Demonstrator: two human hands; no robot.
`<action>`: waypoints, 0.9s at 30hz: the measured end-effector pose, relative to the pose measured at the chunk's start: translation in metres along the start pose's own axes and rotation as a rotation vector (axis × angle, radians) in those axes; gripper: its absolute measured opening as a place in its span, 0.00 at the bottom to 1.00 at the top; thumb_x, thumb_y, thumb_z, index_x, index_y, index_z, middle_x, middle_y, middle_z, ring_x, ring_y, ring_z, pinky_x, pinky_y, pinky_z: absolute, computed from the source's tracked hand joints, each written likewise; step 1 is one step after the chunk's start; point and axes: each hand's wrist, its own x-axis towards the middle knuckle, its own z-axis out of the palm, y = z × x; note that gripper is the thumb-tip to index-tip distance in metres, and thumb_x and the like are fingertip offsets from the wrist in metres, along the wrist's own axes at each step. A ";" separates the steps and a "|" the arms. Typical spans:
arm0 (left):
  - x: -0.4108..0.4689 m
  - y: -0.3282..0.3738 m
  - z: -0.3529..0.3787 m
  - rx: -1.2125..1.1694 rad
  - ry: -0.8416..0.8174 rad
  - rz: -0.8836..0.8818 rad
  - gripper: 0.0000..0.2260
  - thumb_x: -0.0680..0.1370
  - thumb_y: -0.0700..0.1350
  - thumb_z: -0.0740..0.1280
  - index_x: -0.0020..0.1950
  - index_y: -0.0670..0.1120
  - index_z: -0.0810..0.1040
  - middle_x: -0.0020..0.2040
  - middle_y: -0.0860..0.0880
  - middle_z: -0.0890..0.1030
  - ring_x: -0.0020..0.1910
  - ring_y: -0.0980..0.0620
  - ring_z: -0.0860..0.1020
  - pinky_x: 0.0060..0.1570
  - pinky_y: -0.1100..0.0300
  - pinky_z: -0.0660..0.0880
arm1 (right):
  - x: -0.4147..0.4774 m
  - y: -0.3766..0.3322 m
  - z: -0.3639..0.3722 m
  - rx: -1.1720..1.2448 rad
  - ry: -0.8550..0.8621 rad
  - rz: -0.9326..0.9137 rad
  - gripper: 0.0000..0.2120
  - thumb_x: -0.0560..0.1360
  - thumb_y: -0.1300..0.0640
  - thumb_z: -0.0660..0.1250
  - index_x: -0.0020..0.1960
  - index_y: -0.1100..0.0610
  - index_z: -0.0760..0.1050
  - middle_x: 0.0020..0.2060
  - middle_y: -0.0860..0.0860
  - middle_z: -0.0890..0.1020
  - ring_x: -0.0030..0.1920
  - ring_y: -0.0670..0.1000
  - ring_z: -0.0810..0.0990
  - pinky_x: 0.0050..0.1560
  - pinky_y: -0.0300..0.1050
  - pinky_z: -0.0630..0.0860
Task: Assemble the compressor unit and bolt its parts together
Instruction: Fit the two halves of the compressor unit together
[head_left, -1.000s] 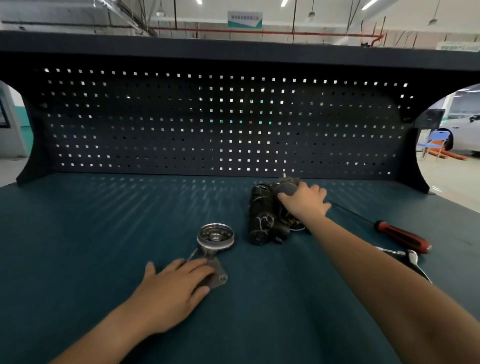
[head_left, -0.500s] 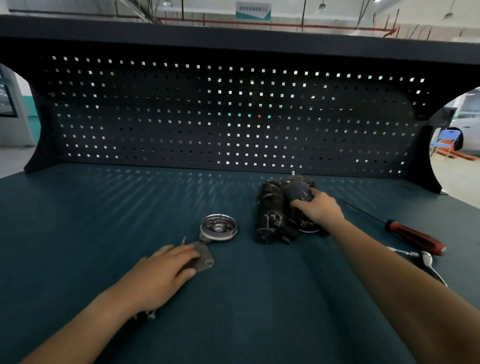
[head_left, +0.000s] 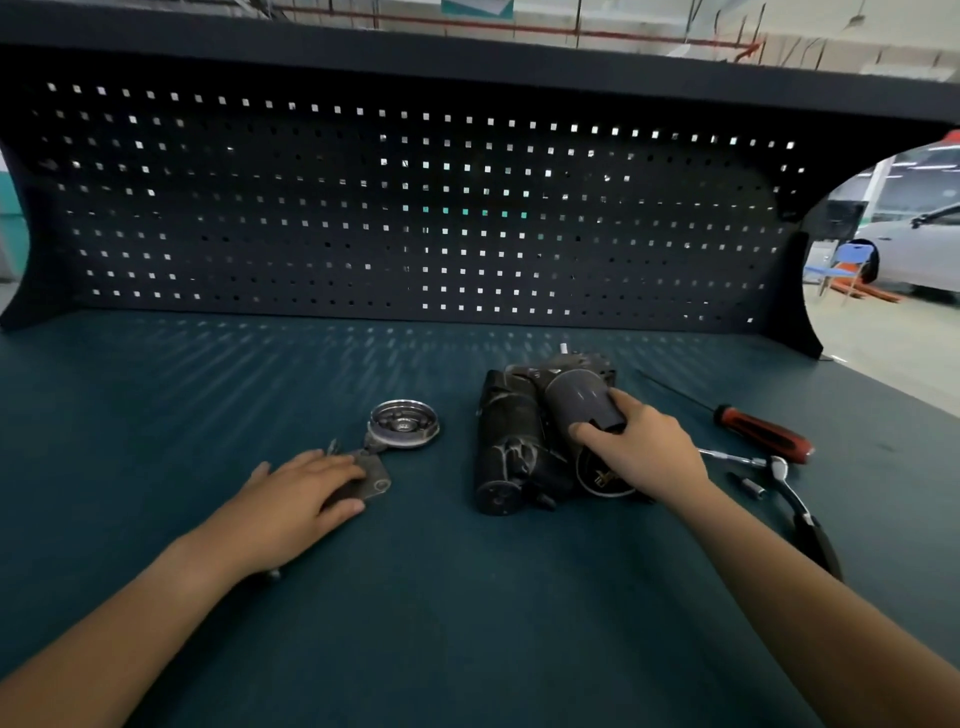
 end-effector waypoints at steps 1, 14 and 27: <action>-0.001 0.001 -0.001 0.008 0.009 -0.003 0.23 0.79 0.59 0.52 0.74 0.57 0.58 0.75 0.59 0.56 0.75 0.56 0.51 0.71 0.46 0.54 | -0.007 0.000 -0.002 -0.005 0.001 -0.007 0.34 0.71 0.40 0.63 0.73 0.51 0.60 0.54 0.54 0.79 0.53 0.56 0.75 0.41 0.44 0.69; -0.032 0.119 -0.011 -0.209 0.152 0.376 0.35 0.68 0.70 0.59 0.67 0.72 0.40 0.71 0.69 0.35 0.65 0.53 0.69 0.60 0.57 0.69 | -0.064 0.003 -0.016 -0.285 0.073 -0.098 0.35 0.70 0.31 0.54 0.72 0.46 0.59 0.54 0.53 0.79 0.54 0.57 0.77 0.39 0.45 0.68; -0.029 0.098 0.001 -0.818 0.379 0.312 0.22 0.73 0.42 0.70 0.57 0.65 0.66 0.55 0.68 0.71 0.54 0.74 0.69 0.49 0.81 0.63 | -0.063 0.011 -0.035 0.135 -0.227 -0.075 0.54 0.50 0.24 0.57 0.73 0.41 0.55 0.68 0.47 0.69 0.67 0.49 0.68 0.62 0.44 0.66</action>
